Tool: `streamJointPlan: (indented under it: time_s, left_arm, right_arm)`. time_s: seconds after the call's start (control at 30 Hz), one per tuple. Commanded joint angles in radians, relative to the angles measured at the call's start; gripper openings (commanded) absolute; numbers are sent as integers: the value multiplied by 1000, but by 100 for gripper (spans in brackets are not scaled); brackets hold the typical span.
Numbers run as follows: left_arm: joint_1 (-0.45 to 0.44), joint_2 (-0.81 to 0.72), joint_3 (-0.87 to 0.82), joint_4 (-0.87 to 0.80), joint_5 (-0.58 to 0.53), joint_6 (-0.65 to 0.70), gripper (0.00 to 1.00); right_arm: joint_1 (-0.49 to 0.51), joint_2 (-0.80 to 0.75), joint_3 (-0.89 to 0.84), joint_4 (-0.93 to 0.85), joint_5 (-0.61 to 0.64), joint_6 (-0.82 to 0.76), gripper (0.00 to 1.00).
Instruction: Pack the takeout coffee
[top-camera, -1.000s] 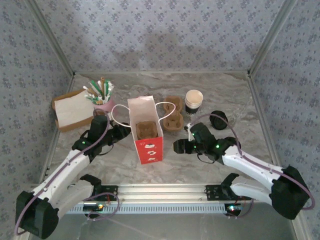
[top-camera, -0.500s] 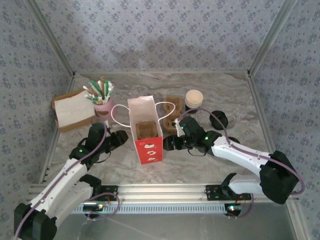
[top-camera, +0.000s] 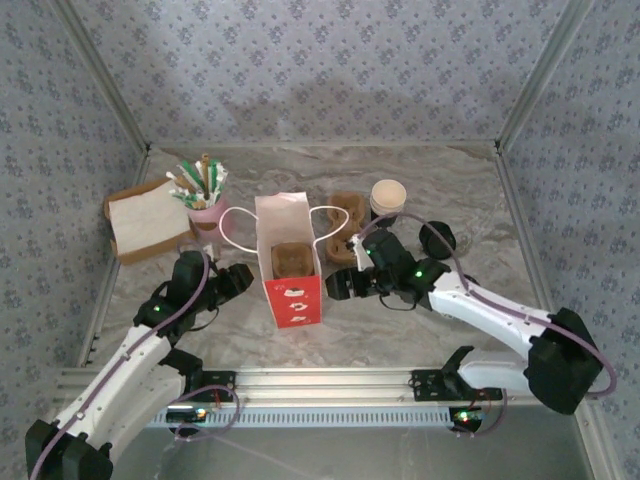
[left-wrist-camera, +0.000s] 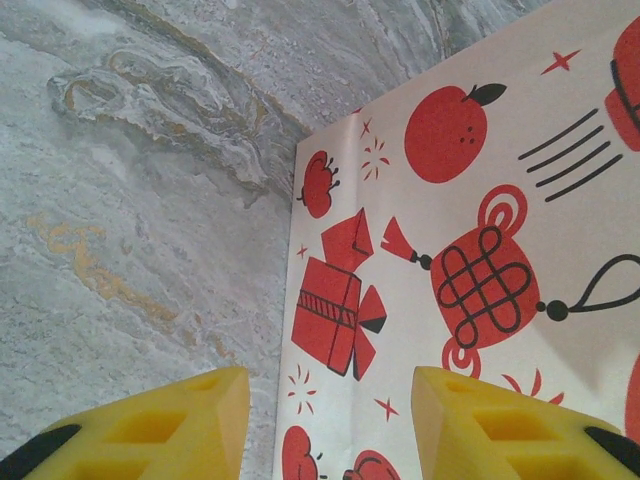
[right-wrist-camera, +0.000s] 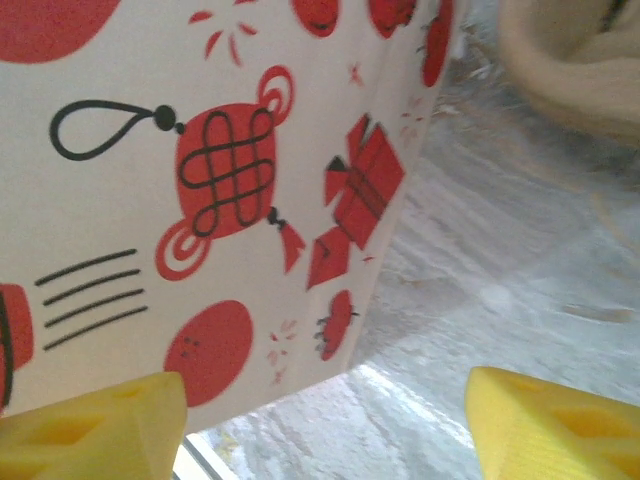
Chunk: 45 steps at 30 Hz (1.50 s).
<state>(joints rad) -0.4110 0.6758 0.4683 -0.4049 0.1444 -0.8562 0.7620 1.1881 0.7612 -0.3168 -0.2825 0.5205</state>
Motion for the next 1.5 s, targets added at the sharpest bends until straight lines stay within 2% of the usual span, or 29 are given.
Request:
streamJointPlan:
  time_s: [0.0, 0.07, 0.17, 0.27, 0.4, 0.5, 0.57, 0.83, 1.27, 1.47]
  left_arm:
    - [6, -25, 39, -39, -12, 10, 47]
    - [6, -56, 44, -59, -18, 8, 47]
    - [6, -103, 75, -123, -24, 20, 48]
    - [6, -144, 140, -224, -30, 51, 53]
    - [6, -211, 220, -356, -30, 76, 70]
    - [6, -249, 258, -414, -37, 85, 82]
    - [6, -255, 266, -429, -44, 92, 86]
    - [6, -220, 242, -371, -37, 110, 88]
    - [6, -231, 191, -304, -6, 107, 89]
    - [6, -229, 174, -284, -2, 108, 90]
  right_arm:
    - [-21, -52, 60, -161, 104, -55, 81]
    - [-22, -78, 106, -252, 169, -71, 87]
    - [-16, -132, 184, -395, 263, -75, 100]
    - [-16, -185, 244, -544, 328, -49, 100]
    - [-50, -221, 319, -710, 467, -13, 100]
    - [-103, -206, 400, -861, 626, 45, 100]
    - [-161, -192, 460, -947, 670, 81, 100]
    - [-433, -185, 461, -1061, 633, 136, 100]
    - [-814, -189, 222, -745, 323, 12, 100]
    - [-893, -146, 157, -683, 262, 2, 100]
